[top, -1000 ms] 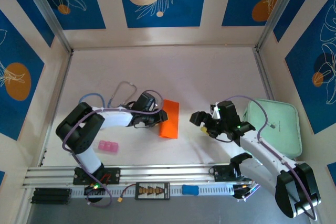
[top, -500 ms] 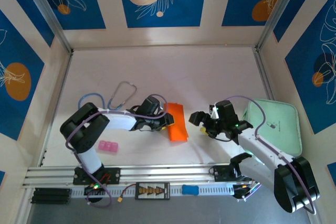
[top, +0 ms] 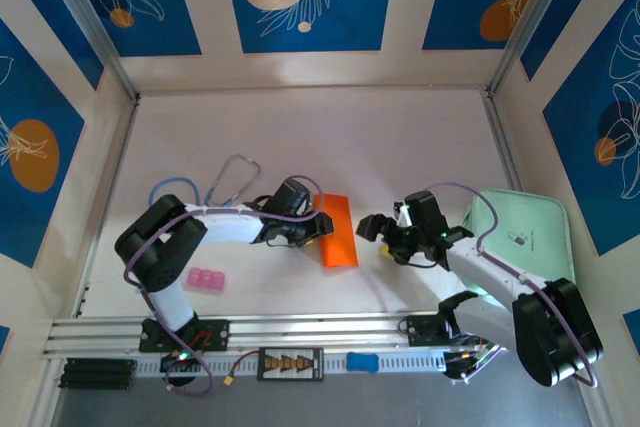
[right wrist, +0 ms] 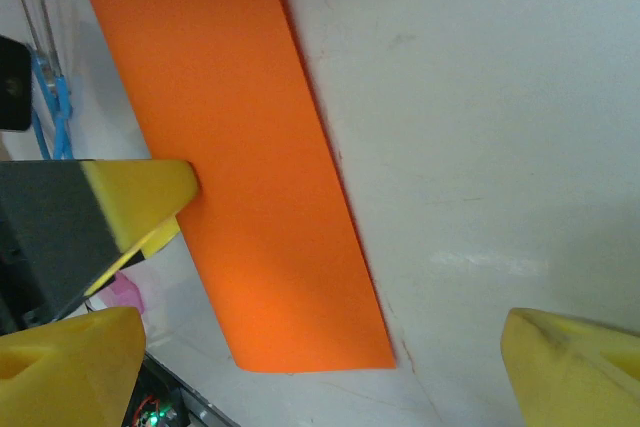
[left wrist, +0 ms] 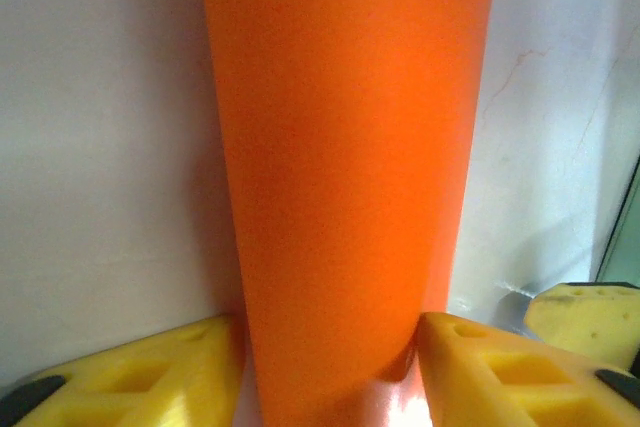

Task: Fold a paper plane with a square sheet of paper (pick it up from the middle)
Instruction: First fold in half a square sheet of paper at the center of the table.

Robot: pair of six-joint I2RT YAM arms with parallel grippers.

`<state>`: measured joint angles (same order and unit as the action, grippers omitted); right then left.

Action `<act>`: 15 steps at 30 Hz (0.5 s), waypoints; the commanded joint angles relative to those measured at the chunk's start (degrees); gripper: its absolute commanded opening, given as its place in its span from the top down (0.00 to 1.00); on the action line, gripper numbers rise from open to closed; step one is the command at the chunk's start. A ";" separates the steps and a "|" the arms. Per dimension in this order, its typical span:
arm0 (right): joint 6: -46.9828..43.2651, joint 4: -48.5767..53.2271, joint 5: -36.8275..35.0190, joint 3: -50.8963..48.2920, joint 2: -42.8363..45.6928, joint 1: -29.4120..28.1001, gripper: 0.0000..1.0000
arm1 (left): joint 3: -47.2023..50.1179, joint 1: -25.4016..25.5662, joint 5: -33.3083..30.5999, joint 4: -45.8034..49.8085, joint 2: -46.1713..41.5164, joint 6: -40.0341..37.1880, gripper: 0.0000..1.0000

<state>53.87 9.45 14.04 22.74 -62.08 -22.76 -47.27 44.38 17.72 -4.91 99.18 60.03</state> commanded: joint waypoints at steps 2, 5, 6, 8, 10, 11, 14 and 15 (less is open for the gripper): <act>-1.69 -1.41 1.78 1.51 -1.40 -0.62 0.07 | -1.58 -0.17 -6.41 7.33 -0.73 -1.31 0.44; -2.33 -2.38 2.47 1.86 -2.44 -0.88 0.11 | -2.69 -0.22 -8.70 10.23 -0.90 -1.91 0.44; -2.66 -2.88 2.88 1.95 -2.81 -1.05 0.14 | -3.12 -0.35 -9.29 10.96 -0.91 -2.19 0.44; -3.15 -3.63 3.42 2.21 -3.68 -1.31 0.18 | -3.77 -0.38 -9.91 12.15 -0.57 -2.82 0.44; -3.72 -4.25 3.77 2.79 -4.65 -1.57 0.23 | -4.54 -0.52 -10.33 13.35 -0.15 -3.46 0.46; -3.98 -4.43 3.97 3.18 -5.16 -1.69 0.25 | -4.94 -0.55 -10.57 14.05 0.11 -3.68 0.47; -5.15 -4.73 4.13 4.77 -7.11 -2.17 0.32 | -5.78 -0.59 -11.04 15.74 0.60 -4.58 0.48; -5.57 -4.73 4.21 5.53 -7.96 -2.31 0.34 | -5.91 -0.52 -11.04 16.12 0.68 -4.99 0.49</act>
<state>50.11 5.78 16.51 25.85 -68.62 -24.47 -51.96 44.38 10.09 5.78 99.09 57.43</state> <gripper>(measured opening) 0.673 0.516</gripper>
